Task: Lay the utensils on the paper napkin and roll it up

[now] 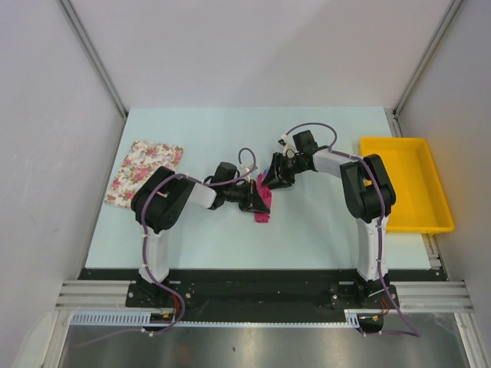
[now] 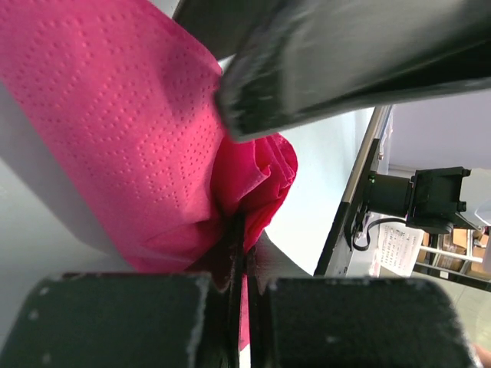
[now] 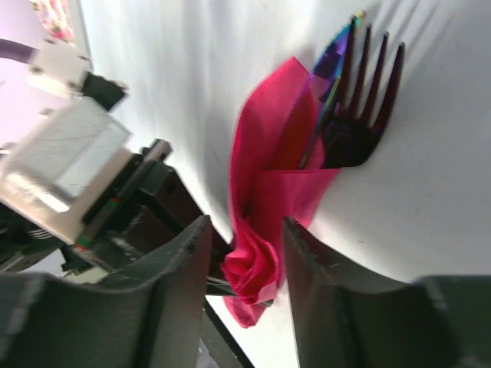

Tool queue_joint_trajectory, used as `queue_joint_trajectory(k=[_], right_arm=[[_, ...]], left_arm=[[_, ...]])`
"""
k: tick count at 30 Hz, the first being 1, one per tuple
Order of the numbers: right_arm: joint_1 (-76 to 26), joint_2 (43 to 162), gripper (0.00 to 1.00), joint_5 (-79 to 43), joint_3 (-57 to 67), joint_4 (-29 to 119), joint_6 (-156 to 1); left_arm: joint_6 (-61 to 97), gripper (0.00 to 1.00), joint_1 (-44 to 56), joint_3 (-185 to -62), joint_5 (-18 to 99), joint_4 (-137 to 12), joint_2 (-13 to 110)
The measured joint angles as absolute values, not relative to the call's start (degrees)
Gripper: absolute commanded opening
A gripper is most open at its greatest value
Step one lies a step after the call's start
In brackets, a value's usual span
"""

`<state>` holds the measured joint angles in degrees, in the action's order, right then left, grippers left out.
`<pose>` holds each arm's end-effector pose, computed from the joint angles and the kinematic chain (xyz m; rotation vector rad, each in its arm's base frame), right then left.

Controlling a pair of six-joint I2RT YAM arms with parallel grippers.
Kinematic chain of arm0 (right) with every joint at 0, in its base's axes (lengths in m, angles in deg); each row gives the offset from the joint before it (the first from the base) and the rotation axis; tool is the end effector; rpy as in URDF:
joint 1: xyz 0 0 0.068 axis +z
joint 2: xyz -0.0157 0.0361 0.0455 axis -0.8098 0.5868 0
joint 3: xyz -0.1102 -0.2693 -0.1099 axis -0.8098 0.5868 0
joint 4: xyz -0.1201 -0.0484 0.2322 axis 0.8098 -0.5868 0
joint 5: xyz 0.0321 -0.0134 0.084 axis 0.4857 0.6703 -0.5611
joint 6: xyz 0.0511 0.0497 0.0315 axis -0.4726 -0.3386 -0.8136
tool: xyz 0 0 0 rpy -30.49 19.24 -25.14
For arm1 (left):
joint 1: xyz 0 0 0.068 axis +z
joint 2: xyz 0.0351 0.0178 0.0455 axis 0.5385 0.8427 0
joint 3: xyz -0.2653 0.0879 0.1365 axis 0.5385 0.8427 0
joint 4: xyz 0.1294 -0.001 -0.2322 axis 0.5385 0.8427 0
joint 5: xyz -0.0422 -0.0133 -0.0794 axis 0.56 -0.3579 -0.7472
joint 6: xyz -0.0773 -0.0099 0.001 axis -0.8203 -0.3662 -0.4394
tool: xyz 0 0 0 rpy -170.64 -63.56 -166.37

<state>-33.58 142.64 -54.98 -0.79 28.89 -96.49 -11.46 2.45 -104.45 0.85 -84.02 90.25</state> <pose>0.4275 0.2096 0.1555 -0.1938 2.6389 1.2904 0.3313 -0.2492 0.1090 0.2795 2.4837 -1.5426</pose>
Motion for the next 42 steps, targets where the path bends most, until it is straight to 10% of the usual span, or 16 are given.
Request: queue_joint_trajectory(k=[12, 19, 42], right_arm=[[-32.6, 144.15, 0.0, -54.44, -0.3, 26.61, -93.78], [-32.38, 144.5, 0.0, -53.34, 0.33, 26.55, -91.92], [-32.4, 144.52, 0.0, -53.63, 0.77, 27.4, -90.89]], left_arm=[[-11.51, 0.15, 2.49, -104.42, 0.74, -82.88, 89.73], [-11.94, 0.34, 2.6, -103.42, -1.08, -81.44, 84.57], [-10.63, 0.12, 3.63, -102.43, -0.24, -76.28, 83.06]])
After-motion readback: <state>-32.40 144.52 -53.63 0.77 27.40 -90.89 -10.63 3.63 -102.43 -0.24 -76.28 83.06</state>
